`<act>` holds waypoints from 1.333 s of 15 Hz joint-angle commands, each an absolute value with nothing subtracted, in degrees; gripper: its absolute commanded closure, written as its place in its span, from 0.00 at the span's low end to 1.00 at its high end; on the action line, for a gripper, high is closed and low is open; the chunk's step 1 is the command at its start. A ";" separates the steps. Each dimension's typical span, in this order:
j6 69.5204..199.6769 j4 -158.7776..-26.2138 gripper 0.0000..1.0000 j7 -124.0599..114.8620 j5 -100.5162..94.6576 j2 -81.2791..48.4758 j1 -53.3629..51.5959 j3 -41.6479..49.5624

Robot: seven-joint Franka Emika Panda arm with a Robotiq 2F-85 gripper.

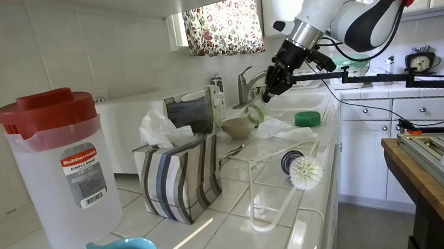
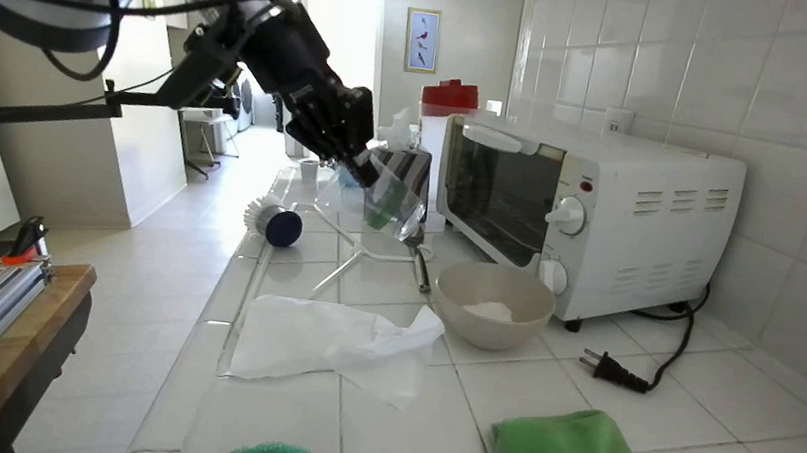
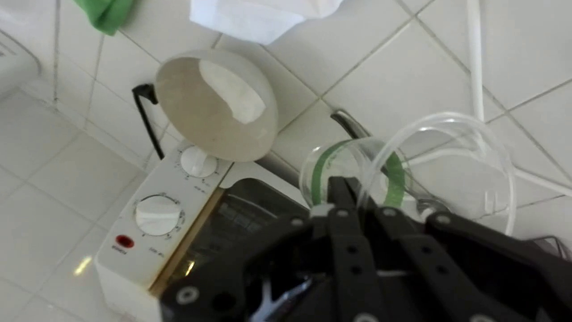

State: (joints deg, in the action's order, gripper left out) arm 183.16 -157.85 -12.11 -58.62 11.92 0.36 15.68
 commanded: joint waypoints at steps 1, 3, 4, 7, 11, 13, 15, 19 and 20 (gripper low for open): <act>187.89 -158.21 0.99 -14.46 -58.50 5.67 -7.21 22.18; 187.03 -158.52 0.96 -13.49 -58.41 5.86 -5.52 20.46; 187.10 -158.36 0.96 -14.00 -58.41 5.13 -6.28 20.73; 187.11 -158.17 0.96 -14.18 -58.41 5.34 -6.46 21.18; 187.11 -158.17 0.96 -14.18 -58.41 5.38 -6.48 21.29; 187.72 -158.19 0.99 -14.77 -57.54 4.65 -7.20 21.58; 188.48 -158.30 0.99 -17.26 -55.69 3.19 -8.59 22.06; 191.06 -158.38 0.99 -24.78 -53.79 0.67 -10.84 21.97; 192.12 -158.37 0.99 -27.11 -54.29 0.16 -10.97 21.84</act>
State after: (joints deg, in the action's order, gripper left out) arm 189.26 -158.37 -22.22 -55.27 1.60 -9.88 21.28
